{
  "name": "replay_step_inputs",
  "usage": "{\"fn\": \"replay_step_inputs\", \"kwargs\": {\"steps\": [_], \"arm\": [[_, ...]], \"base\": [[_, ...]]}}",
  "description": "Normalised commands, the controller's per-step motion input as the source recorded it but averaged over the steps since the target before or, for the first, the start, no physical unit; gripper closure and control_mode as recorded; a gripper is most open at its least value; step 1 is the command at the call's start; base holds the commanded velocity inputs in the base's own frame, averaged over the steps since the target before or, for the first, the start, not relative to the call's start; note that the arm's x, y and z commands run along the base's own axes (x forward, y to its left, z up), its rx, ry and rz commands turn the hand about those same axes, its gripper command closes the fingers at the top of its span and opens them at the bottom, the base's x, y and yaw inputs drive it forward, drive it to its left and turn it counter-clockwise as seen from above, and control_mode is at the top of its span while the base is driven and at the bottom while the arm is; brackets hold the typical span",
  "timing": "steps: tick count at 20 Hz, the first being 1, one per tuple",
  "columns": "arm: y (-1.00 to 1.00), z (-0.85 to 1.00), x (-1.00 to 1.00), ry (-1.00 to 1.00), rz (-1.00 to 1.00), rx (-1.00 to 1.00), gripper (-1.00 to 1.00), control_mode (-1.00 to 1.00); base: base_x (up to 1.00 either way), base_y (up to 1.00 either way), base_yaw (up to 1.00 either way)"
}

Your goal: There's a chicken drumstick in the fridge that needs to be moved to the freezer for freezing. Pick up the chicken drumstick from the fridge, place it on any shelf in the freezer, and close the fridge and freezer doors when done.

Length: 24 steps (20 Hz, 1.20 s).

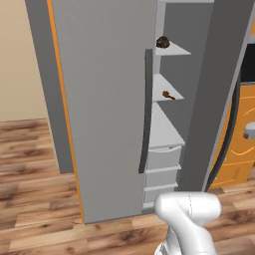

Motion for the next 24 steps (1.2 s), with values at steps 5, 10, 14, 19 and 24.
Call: {"fn": "replay_step_inputs", "kwargs": {"steps": [5, 10, 14, 19, 24], "arm": [[-0.6, -0.31, 0.01, -0.14, 0.12, 0.0, -1.0, -1.0], [-0.55, -0.27, 0.15, -0.17, 0.19, 0.0, -1.0, -1.0], [-0.61, -0.24, 0.31, -0.12, 0.22, 0.0, -1.0, -1.0], [-0.61, -0.2, 0.39, -0.09, 0.23, 0.01, -1.0, -1.0], [-0.55, -0.3, 0.44, -0.09, 0.24, 0.0, -1.0, -1.0]], "base": [[0.0, 0.0, 0.0], [0.0, 0.0, 0.0], [0.0, 0.0, 0.0], [0.0, 0.0, 0.0], [0.0, 0.0, 0.0]]}}
